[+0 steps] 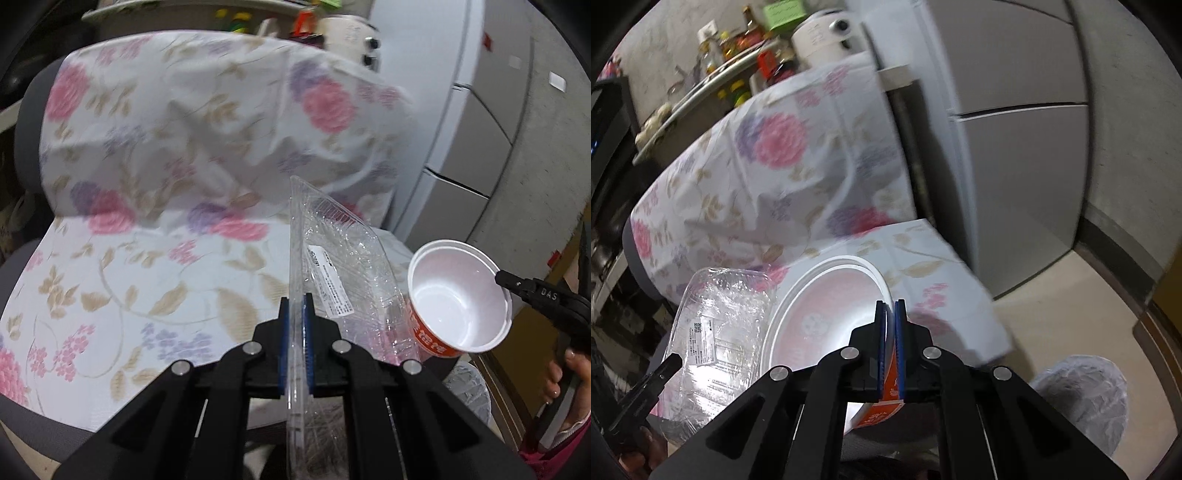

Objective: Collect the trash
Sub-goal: 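Carry the noodle cup and plastic tray over the trash bin with both grippers, then open both grippers to drop the cup and tray into the bin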

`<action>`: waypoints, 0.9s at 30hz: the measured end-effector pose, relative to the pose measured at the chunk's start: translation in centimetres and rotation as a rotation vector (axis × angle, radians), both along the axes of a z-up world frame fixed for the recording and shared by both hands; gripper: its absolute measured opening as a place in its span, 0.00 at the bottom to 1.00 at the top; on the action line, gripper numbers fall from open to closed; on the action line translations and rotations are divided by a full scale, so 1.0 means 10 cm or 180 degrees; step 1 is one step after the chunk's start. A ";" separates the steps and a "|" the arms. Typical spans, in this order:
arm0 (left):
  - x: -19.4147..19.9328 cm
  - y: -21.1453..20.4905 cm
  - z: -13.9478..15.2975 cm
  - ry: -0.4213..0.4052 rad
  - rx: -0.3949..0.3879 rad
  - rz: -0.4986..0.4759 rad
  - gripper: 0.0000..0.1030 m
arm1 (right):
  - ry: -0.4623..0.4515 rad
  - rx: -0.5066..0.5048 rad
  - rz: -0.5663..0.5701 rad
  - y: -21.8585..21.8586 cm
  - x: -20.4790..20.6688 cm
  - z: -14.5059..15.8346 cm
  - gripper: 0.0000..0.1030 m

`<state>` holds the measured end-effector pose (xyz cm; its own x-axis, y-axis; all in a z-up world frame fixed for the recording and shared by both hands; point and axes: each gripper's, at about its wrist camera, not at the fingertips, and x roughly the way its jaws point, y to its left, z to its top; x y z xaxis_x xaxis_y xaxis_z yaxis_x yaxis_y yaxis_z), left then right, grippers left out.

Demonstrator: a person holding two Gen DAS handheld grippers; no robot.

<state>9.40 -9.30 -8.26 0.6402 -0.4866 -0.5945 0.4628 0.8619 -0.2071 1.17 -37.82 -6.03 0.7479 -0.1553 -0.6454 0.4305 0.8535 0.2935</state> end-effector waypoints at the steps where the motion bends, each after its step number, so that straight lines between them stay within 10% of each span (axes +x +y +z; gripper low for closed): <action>1: -0.03 -0.04 0.01 -0.0017 -0.0012 -0.0026 0.05 | -0.0011 0.0000 -0.0066 -0.07 -0.12 0.01 0.05; 21: -0.82 -1.97 -0.41 0.0171 -0.0064 -0.1442 0.05 | 0.0350 0.0152 -0.1474 -1.21 -2.11 -0.57 0.06; 27: -0.99 -2.40 -0.55 0.0283 0.0038 -0.1770 0.05 | 0.0440 0.0366 -0.1573 -1.44 -2.16 -0.90 0.30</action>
